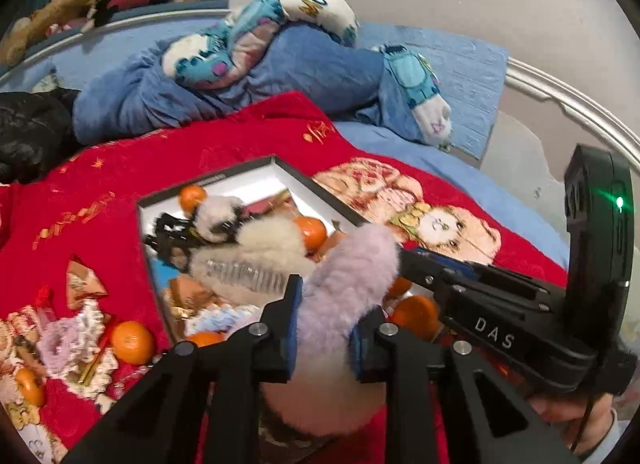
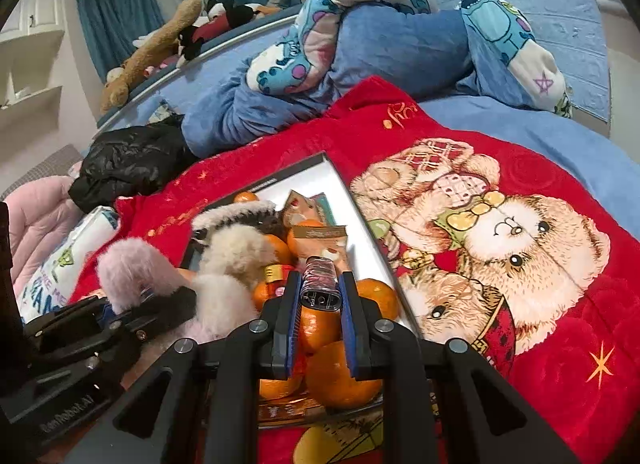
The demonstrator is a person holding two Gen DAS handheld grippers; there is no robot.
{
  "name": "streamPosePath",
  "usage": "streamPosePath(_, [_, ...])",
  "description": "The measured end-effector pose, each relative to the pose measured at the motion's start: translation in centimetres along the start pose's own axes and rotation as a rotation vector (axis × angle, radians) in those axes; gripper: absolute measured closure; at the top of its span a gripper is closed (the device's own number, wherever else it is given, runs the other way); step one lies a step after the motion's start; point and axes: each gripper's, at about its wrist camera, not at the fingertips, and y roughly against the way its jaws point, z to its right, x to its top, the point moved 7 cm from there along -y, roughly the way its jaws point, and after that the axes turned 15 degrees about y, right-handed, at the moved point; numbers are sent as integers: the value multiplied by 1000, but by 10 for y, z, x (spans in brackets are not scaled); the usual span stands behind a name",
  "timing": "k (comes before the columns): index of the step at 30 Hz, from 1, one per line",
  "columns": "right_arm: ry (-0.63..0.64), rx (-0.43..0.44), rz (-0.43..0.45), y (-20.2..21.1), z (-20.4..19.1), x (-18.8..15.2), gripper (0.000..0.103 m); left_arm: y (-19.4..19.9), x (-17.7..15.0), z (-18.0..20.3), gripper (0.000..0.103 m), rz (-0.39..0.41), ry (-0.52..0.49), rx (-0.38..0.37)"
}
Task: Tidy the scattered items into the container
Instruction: 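Lower the pink clip and red tube into the tray and open both grippers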
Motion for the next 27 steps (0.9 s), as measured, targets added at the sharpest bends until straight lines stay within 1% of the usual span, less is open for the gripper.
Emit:
streamPosePath(2, [-22, 14, -10, -3, 2, -2, 85, -6, -1, -2, 81, 11, 0, 0])
streamPosePath(5, [-9, -4, -14, -4, 2, -3, 85, -15, 0, -7, 81, 22, 15, 0])
streamPosePath(8, [5, -14, -20, -7, -1, -3, 85, -21, 0, -9, 81, 55, 3, -5])
streamPosePath(10, [14, -25, -27, -11, -1, -4, 85, -23, 0, -8, 80, 64, -8, -2])
streamPosePath(14, [-1, -13, -31, -20, -2, -6, 85, -22, -2, -7, 80, 96, 0, 0])
streamPosePath(17, [11, -16, -33, -21, -6, -6, 84, -23, -3, -8, 75, 96, 16, 15])
streamPosePath(20, [9, -14, -25, -17, -7, -6, 82, -24, -3, -7, 74, 88, 14, 20])
streamPosePath(22, [-4, -6, -16, -13, -5, -4, 80, -23, -2, -8, 70, 73, 21, 28])
streamPosePath(23, [-19, -13, -16, -10, -1, -4, 74, -23, -1, -9, 68, 67, 28, 33])
streamPosePath(24, [-33, -19, -12, -7, 2, -3, 64, -22, -1, -10, 61, 63, 33, 38])
streamPosePath(25, [-57, -23, -2, -4, 6, -3, 58, -21, 0, -13, 58, 54, 48, 43])
streamPosePath(26, [-89, -15, 11, 1, 12, -2, 44, -19, 1, -14, 57, 53, 60, 39])
streamPosePath(27, [-114, -2, 29, 5, 16, -1, 37, -18, 2, -15, 56, 48, 65, 38])
